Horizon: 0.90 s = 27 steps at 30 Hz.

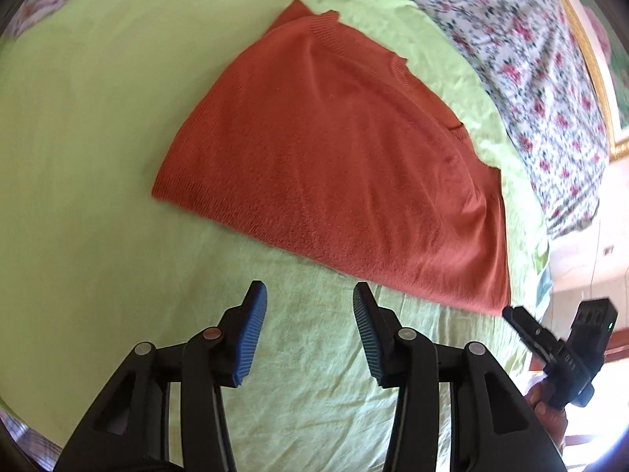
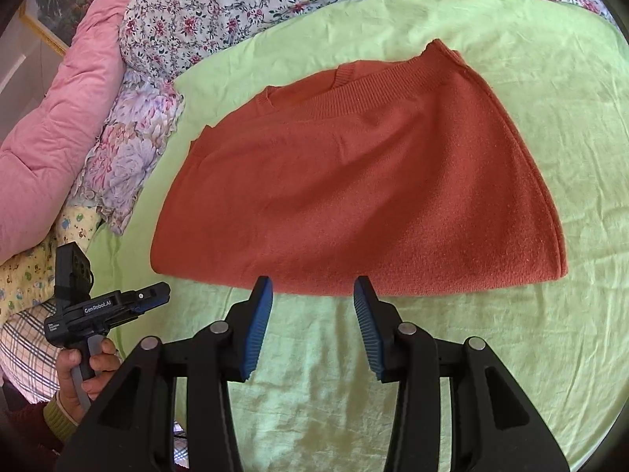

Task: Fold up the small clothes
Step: 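Grasp the folded sweater edge with the left gripper while the right gripper grasps nearby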

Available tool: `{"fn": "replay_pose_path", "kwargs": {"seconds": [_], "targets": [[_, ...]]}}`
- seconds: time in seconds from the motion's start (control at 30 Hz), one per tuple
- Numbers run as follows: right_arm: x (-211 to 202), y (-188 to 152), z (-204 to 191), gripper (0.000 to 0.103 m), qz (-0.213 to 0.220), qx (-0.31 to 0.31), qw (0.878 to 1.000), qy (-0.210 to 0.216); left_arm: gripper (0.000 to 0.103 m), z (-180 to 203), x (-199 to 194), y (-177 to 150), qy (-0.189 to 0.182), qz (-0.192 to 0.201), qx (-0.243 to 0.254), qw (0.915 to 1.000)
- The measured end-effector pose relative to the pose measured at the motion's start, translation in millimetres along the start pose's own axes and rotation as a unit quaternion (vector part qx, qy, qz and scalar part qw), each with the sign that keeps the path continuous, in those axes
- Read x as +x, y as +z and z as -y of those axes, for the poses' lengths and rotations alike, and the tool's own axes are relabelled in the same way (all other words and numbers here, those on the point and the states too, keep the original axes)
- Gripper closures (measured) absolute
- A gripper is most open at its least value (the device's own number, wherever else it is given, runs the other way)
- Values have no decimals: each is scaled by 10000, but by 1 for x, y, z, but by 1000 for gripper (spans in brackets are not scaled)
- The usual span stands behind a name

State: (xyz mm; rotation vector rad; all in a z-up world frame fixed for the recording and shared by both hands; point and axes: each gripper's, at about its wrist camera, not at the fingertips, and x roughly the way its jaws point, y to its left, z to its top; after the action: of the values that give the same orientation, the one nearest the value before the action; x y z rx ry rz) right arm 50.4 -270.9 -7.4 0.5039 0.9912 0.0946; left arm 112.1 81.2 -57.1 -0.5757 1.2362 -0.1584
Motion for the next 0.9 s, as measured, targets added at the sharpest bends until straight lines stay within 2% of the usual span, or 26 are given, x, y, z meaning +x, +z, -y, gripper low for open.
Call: {"fn": "replay_pose_path", "kwargs": {"seconds": [0.2, 0.37, 0.5, 0.63, 0.7, 0.77, 0.8, 0.83, 0.87, 0.9], "targets": [[6, 3, 7, 59, -99, -11, 9999, 61, 49, -7, 4, 6, -163, 170, -537, 9983], [9, 8, 6, 58, -157, -102, 9997, 135, 41, -15, 9, 18, 2, 422, -901, 9950], [12, 11, 8, 58, -217, -105, 9995, 206, 37, -33, 15, 28, 86, 667, -1395, 9879], [14, 14, 8, 58, -275, -138, 9991, 276, 37, -54, 15, 37, -110, 955, -1883, 9774], [14, 17, 9, 58, -277, -136, 9991, 306, 37, -57, 16, 43, -71, 1067, -1945, 9751], [16, 20, 11, 58, -281, -109, 9989, 347, 39, -53, 17, 49, 97, 1142, -1842, 9762], [17, 22, 12, 58, -280, -104, 9989, 356, 43, -49, 18, 51, 213, 1191, -1738, 9773], [18, 24, 13, 58, -280, -103, 9989, 364, 58, -43, 18, 53, 320, 1243, -1588, 9789], [19, 26, 14, 58, -279, -108, 9989, 374, 66, -37, 20, 56, 350, 1240, -1446, 9811], [20, 29, 15, 58, -280, -115, 9988, 387, 80, -33, 21, 58, 340, 1221, -1343, 9828]]}}
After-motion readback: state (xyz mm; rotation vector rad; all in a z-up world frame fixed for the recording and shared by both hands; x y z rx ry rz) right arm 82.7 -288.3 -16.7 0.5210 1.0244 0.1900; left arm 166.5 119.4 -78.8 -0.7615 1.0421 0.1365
